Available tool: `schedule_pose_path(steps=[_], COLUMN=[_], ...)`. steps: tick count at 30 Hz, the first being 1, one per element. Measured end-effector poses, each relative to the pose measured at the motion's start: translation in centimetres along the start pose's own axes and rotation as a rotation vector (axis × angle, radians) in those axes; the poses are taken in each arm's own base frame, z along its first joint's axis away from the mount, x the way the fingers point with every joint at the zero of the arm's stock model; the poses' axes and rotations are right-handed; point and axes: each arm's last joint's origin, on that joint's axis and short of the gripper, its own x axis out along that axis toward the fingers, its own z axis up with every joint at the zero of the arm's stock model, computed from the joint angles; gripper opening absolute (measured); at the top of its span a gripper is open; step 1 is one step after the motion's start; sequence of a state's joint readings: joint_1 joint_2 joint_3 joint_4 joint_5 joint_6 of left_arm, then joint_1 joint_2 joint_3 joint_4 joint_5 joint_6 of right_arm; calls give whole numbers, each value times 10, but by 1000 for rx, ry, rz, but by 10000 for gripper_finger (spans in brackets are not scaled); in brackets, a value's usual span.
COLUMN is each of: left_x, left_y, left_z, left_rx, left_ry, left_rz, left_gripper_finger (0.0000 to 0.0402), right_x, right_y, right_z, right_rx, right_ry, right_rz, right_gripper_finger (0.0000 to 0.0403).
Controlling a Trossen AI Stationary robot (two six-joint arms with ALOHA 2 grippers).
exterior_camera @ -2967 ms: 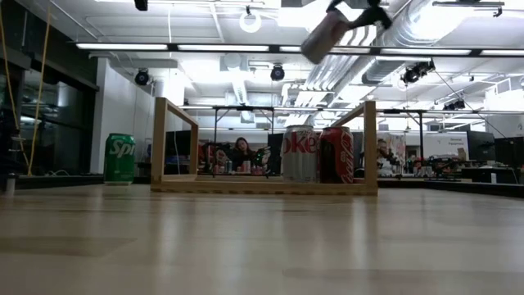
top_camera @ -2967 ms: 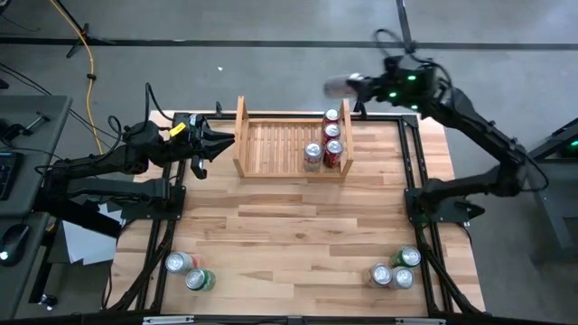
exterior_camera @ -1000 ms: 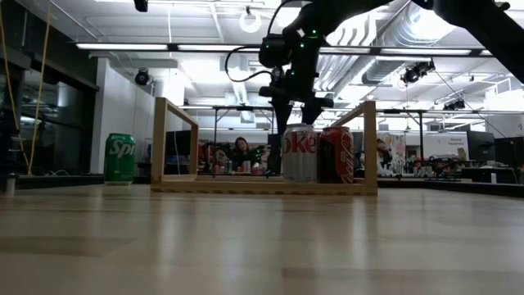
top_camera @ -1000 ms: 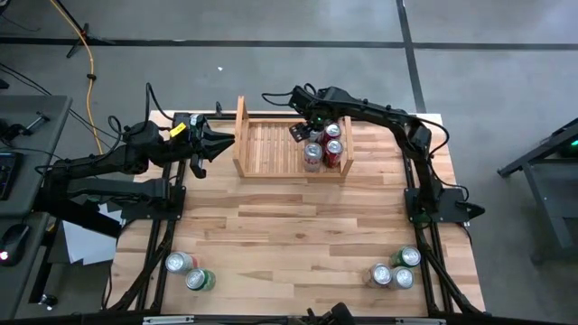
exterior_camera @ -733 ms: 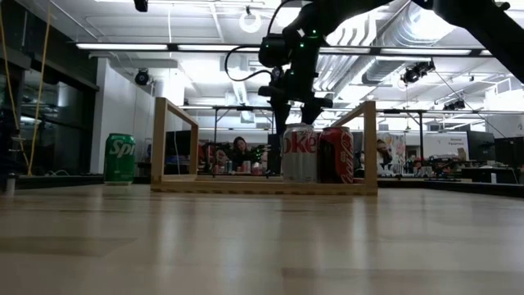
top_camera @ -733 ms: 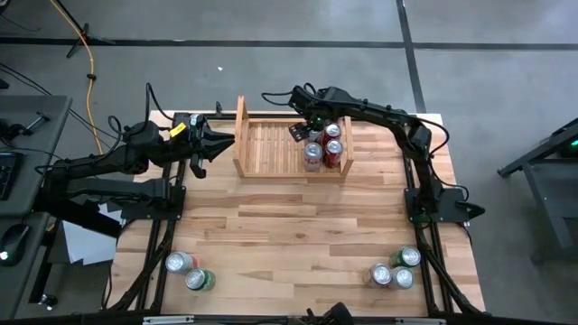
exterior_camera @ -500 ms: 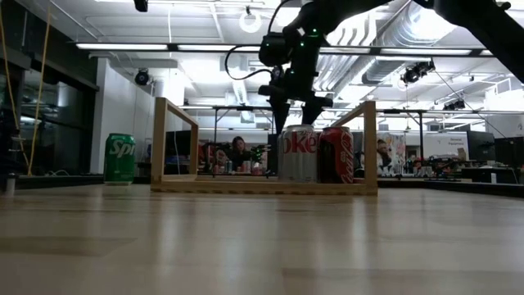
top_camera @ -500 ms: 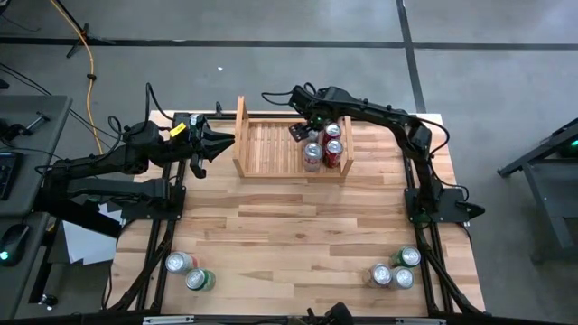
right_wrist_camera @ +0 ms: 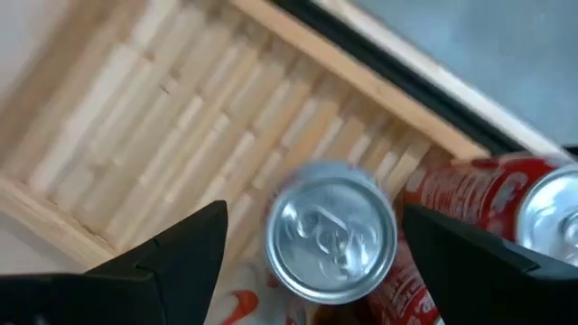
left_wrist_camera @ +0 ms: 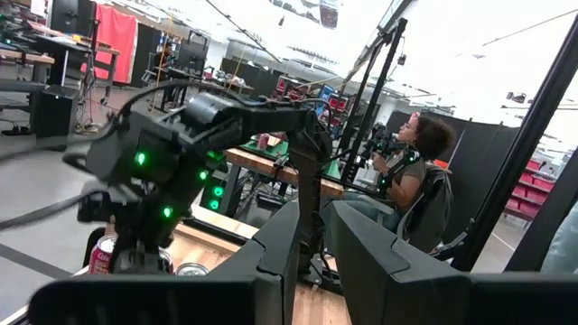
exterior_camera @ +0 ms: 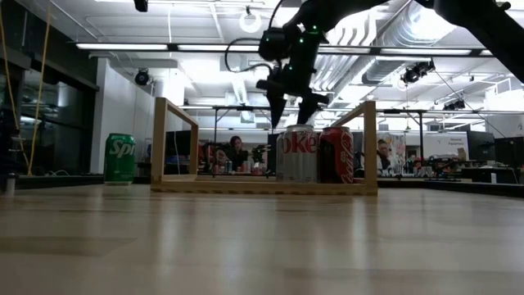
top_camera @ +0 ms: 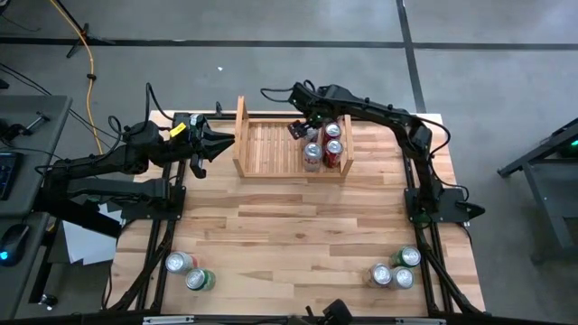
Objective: Place canned beverage on shelf
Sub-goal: Put the top red-silver soda can aligned with the other red-silver soda can on the shelf
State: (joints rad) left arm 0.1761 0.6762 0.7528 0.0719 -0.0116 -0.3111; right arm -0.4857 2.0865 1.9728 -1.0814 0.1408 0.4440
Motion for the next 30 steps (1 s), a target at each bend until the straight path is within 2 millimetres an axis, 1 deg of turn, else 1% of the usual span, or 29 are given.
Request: schedule_pose_path(steps=[5, 8, 9, 11, 13, 15, 16, 17, 20, 24, 28, 30], left_x=[0, 0, 0, 0, 0, 0, 0, 0, 0, 0, 0, 0], left_y=[0, 0, 0, 0, 0, 0, 0, 0, 0, 0, 0, 0], left_z=[0, 0, 0, 0, 0, 0, 0, 0, 0, 0, 0, 0], left_rx=[0, 0, 0, 0, 0, 0, 0, 0, 0, 0, -1, -1], left_ry=[0, 0, 0, 0, 0, 0, 0, 0, -1, 0, 0, 0], left_rz=[0, 0, 0, 1, 1, 1, 0, 1, 1, 1, 1, 1], left_gripper_finger=[60, 60, 60, 60, 60, 60, 60, 60, 60, 60, 60, 60], right_x=[-18, -20, -18, -12, -5, -3, -2, -2, -2, -2, -1, 4], right_y=[-1, -4, -5, -8, -8, -7, -6, -5, -4, -7, -9, -8], right_z=[14, 19, 20, 20, 19, 21, 22, 23, 24, 24, 23, 22], right_rx=[21, 12, 16, 31, 47, 47, 40, 39, 66, 60, 63, 56], right_ry=[-83, -110, -108, -99, -95, -112, -123, -140, -150, -141, -134, -121], right_rz=[35, 42, 40, 35, 52, 73, 83, 93, 102, 93, 56, 43], right_gripper_finger=[298, 261, 241, 188, 120, 44, 23, 16, 27, 5, 5, 2])
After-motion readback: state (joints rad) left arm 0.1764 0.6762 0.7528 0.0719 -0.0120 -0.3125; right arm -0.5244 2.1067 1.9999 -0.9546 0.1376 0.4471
